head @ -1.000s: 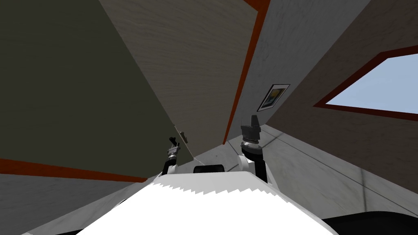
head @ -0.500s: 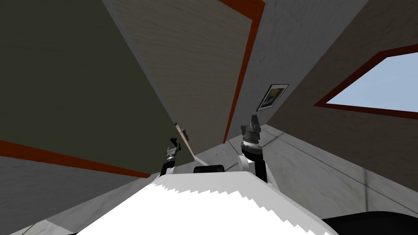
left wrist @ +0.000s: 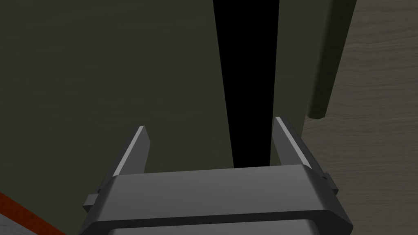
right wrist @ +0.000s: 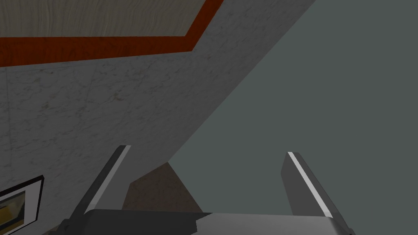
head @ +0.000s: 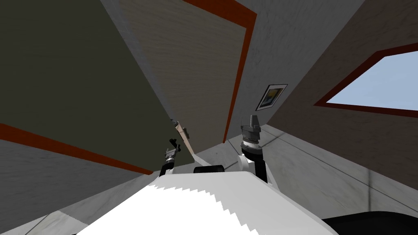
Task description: Pull the door open
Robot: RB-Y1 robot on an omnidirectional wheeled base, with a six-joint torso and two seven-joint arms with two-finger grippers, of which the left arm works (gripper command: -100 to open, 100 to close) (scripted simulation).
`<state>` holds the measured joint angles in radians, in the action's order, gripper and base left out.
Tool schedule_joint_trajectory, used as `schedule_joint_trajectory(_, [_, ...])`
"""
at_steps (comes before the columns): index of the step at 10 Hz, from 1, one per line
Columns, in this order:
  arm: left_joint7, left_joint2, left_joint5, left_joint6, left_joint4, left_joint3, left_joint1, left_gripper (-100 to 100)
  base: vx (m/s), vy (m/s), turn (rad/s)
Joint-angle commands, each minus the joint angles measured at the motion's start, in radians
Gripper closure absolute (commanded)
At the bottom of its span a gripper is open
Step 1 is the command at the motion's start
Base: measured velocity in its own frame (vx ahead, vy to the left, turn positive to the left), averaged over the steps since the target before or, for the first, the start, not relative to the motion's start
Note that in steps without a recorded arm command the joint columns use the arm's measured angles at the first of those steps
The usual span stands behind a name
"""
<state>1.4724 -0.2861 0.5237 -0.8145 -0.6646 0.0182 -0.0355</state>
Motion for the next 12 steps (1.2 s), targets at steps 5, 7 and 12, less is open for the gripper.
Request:
schedule_joint_trajectory(5, [0.001,-0.032,0.013,0.003,-0.040,-0.026,-0.038,100,-0.052,-0.006,0.019])
schedule_joint_trajectory(7, [0.001,-0.032,0.013,0.003,0.018,-0.026,-0.038,100,-0.005,0.003,-0.019])
schedule_joint_trajectory(12, [0.001,-0.032,0.013,0.003,0.018,-0.026,-0.038,100,0.005,-0.002,0.000])
